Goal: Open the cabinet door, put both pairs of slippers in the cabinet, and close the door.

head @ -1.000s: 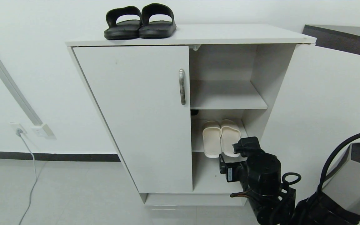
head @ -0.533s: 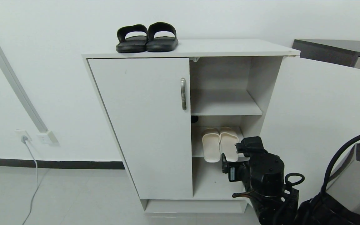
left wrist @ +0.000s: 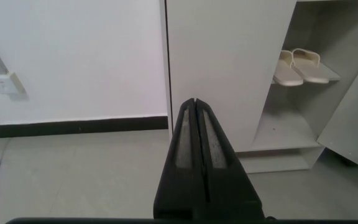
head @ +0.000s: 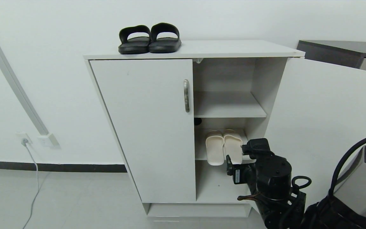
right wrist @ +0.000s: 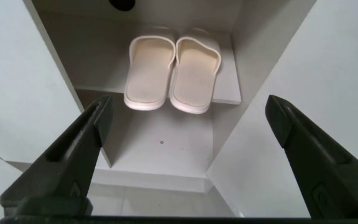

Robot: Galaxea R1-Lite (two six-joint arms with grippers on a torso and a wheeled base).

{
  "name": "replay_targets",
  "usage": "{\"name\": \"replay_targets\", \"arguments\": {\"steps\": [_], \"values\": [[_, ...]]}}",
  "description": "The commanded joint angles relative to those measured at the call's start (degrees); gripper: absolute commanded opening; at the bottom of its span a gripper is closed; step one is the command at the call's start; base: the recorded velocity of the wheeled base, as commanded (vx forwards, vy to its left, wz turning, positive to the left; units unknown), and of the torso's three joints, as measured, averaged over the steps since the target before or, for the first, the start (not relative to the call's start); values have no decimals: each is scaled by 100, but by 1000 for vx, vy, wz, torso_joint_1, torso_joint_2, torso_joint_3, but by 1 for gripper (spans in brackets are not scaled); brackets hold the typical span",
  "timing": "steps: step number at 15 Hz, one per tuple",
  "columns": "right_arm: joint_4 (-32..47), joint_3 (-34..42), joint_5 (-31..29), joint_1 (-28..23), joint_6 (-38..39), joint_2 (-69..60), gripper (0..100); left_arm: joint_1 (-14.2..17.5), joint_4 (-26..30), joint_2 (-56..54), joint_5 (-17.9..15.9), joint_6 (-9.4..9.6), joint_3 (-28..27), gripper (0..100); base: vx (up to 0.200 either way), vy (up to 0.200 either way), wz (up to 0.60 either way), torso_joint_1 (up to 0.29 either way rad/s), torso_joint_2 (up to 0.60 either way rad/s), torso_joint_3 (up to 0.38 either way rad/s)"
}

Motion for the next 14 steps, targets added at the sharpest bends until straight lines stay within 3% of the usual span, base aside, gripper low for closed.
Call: {"name": "replay_targets", "arguments": {"steps": [1, 14], "values": [[-34, 32, 2, 2, -14, -2, 100, 1, -1, 5, 3, -1, 0, 0, 0, 200, 0, -2, 2, 7], [-324, 120, 46, 38, -49, 15, 100, 1, -1, 5, 11, -45, 0, 0, 0, 200, 0, 4, 2, 3]]}}
